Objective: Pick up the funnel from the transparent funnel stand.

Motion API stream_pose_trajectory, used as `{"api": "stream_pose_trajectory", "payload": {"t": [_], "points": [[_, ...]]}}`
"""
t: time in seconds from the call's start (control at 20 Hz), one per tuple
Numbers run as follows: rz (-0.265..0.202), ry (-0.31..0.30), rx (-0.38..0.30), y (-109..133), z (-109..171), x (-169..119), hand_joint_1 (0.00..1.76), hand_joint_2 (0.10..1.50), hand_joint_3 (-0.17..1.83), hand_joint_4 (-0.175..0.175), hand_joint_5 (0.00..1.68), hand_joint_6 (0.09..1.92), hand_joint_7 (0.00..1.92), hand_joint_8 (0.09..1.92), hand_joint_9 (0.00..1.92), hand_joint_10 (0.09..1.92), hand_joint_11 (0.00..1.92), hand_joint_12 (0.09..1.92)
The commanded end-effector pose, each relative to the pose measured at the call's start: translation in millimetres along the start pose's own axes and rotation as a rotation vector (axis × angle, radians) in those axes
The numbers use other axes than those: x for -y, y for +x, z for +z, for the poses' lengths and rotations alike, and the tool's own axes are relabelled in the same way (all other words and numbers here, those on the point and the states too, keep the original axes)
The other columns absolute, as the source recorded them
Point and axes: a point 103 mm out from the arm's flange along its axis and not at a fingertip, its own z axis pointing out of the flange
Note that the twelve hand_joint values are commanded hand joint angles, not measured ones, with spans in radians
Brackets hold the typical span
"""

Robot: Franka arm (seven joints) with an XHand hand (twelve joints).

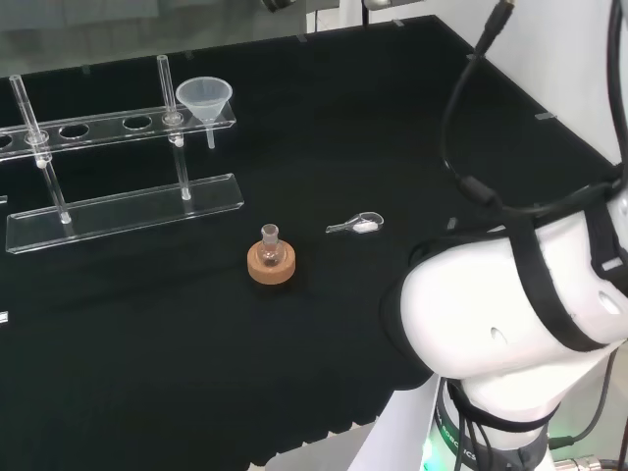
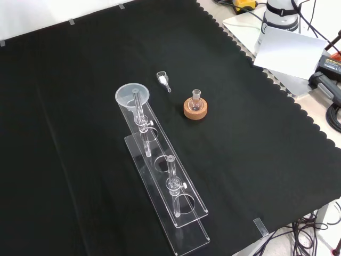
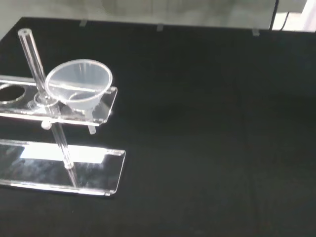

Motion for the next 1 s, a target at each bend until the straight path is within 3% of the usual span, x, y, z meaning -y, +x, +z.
{"api": "stream_pose_trajectory", "payload": {"t": [0.05,0.4,0.55,0.75,1.0], "points": [[-0.06,0.009,0.007,5.9,20.3,-29.0,0.41,0.64,-0.01,0.075,0.0,0.09,0.0,0.09,0.0,0.09,0.0,0.09],[-0.092,0.038,0.042,24.4,44.3,-67.2,0.49,0.61,-0.02,0.057,0.0,0.09,0.0,0.09,0.0,0.09,0.0,0.09],[-0.12,0.086,0.063,38.3,55.1,-84.3,0.55,0.59,-0.03,0.042,0.0,0.09,0.0,0.09,0.0,0.09,0.05,0.09],[-0.148,0.11,0.086,52.1,67.7,-102.4,0.6,0.55,0.01,0.029,0.0,0.09,0.0,0.09,0.0,0.09,0.0,0.59],[-0.152,0.139,0.095,83.2,82.9,-127.9,0.62,0.55,0.01,0.024,0.0,0.09,0.0,0.09,0.0,0.09,0.0,0.71]]}}
